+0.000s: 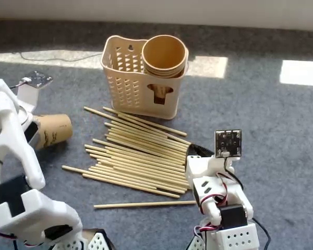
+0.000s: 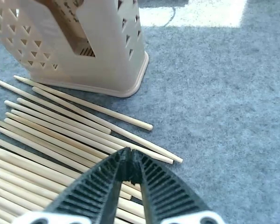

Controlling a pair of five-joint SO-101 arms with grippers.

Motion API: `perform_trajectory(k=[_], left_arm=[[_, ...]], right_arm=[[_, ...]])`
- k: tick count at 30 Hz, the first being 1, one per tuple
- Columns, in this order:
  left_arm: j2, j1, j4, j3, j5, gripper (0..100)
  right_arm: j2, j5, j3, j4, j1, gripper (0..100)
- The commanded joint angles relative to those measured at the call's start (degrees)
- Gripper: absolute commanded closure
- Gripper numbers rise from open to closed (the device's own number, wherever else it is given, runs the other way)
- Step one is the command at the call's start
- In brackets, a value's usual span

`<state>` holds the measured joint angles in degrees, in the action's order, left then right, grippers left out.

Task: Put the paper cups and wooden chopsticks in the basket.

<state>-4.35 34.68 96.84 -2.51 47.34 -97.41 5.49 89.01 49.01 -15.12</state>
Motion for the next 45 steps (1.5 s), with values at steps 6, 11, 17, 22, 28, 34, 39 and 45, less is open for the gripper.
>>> perform_trajectory(k=[6,11,17,22,28,34,39,45], left_arm=[[-0.22,-1.71,0.35,3.74,-7.74,79],[-0.22,-8.04,0.53,3.74,-8.09,83],[-0.31,-12.26,0.53,9.27,-15.12,84],[-0.84,-14.37,0.35,13.76,-17.58,83],[-0.92,-15.25,-5.71,11.30,-20.92,83],[-0.66,-15.25,-9.93,5.14,-21.63,84],[-0.22,-15.25,-9.93,4.53,-21.71,94],[-0.22,-15.25,-10.20,4.53,-21.71,100]], right_arm=[[-0.40,-0.79,-0.22,-1.36,0.57,99.2],[-0.40,-0.79,-0.22,-1.36,0.57,99.2],[-0.40,-0.79,-0.22,-1.36,0.57,99.2],[-0.40,-0.79,-0.22,-1.36,0.57,99.2],[-0.40,-0.79,-0.22,-1.36,0.57,99.2],[-0.40,-0.79,-0.22,-1.36,0.57,99.2],[-0.40,-0.79,-0.22,-1.36,0.57,99.2],[-0.40,-0.79,-0.22,-1.36,0.57,99.2]])
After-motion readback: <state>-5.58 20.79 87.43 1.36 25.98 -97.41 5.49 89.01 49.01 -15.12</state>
